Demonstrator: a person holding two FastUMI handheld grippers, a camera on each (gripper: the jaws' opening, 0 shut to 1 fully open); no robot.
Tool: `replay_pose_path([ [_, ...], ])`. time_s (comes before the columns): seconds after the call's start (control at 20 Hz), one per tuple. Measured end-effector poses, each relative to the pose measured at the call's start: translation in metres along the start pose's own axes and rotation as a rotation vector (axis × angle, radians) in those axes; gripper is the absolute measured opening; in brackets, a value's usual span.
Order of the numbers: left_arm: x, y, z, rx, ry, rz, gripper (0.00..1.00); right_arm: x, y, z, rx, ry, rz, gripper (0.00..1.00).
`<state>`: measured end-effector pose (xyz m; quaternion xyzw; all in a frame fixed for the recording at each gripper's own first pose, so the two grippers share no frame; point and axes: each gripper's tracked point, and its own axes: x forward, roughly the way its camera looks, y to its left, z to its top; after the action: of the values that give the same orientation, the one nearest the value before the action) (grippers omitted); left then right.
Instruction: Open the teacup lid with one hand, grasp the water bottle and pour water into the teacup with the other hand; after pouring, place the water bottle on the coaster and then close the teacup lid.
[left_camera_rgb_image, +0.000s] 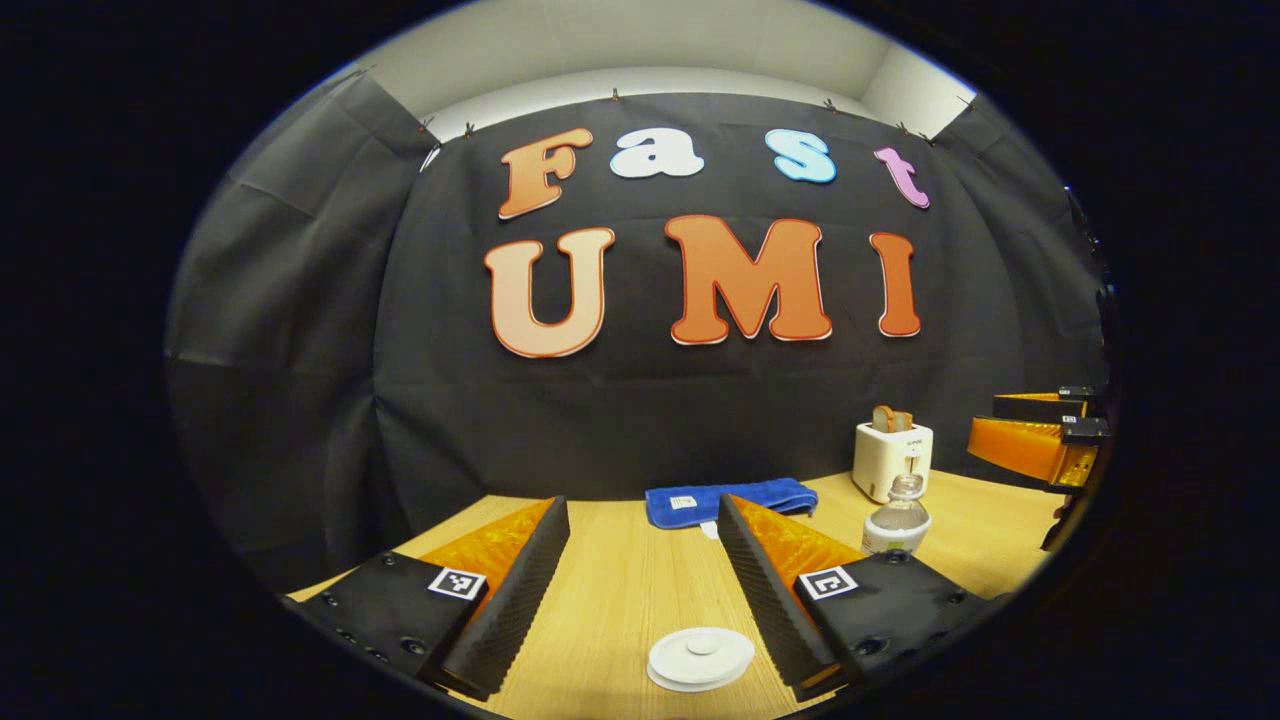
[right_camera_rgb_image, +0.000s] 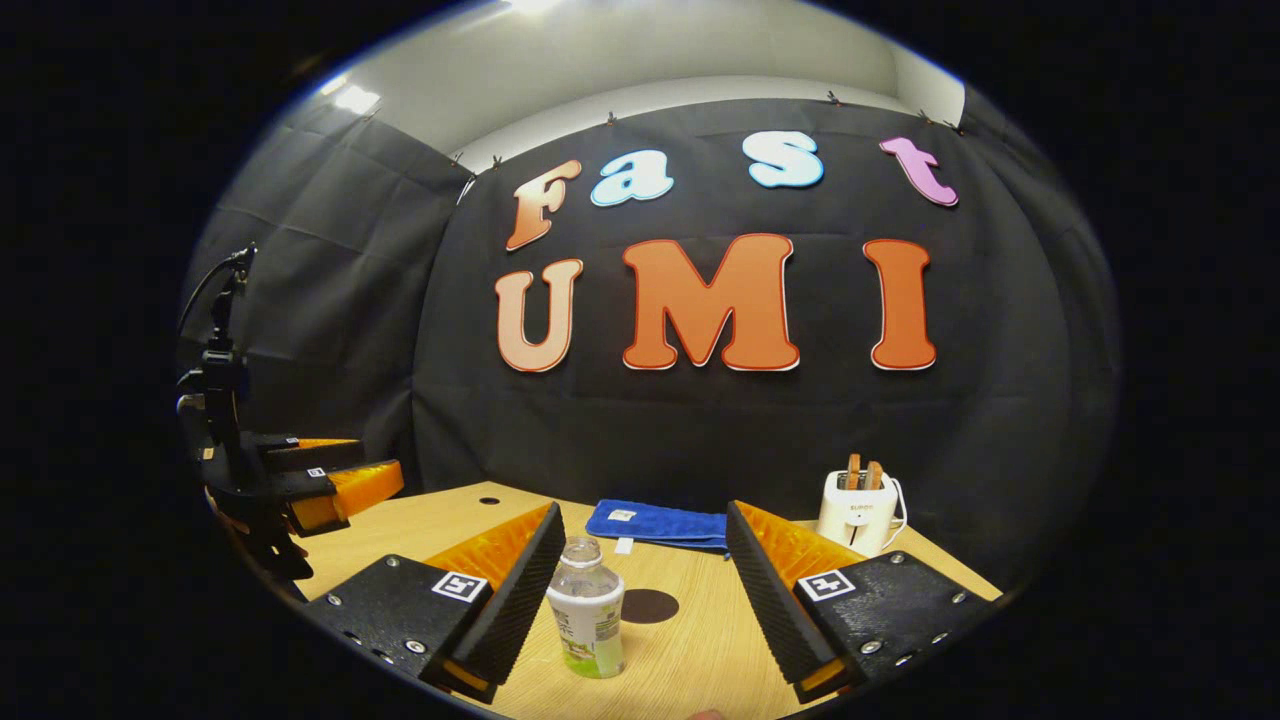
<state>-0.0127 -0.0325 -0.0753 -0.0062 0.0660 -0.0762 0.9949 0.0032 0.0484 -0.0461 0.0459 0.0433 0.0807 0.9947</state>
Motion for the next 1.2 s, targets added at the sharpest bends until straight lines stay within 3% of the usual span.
replay_pose_path([
  [0.3,0.002,-0.01,-0.046,-0.03,0.092,-0.048,0.96,0.004,0.015,-0.036,-0.009,0.083,0.04,0.97],
  [0.85,0.011,-0.036,-0.126,0.057,0.272,-0.097,0.98,0.009,0.025,-0.068,-0.007,0.15,0.087,0.97],
  [0.95,0.015,-0.039,-0.14,0.07,0.303,-0.099,0.89,0.01,0.025,-0.071,-0.009,0.157,0.089,0.97],
  [1.1,0.016,-0.043,-0.15,0.105,0.335,-0.096,0.9,0.012,0.027,-0.08,-0.011,0.173,0.097,0.97],
  [1.2,0.018,-0.045,-0.157,0.115,0.353,-0.097,0.75,0.011,0.026,-0.084,-0.015,0.182,0.102,0.97],
])
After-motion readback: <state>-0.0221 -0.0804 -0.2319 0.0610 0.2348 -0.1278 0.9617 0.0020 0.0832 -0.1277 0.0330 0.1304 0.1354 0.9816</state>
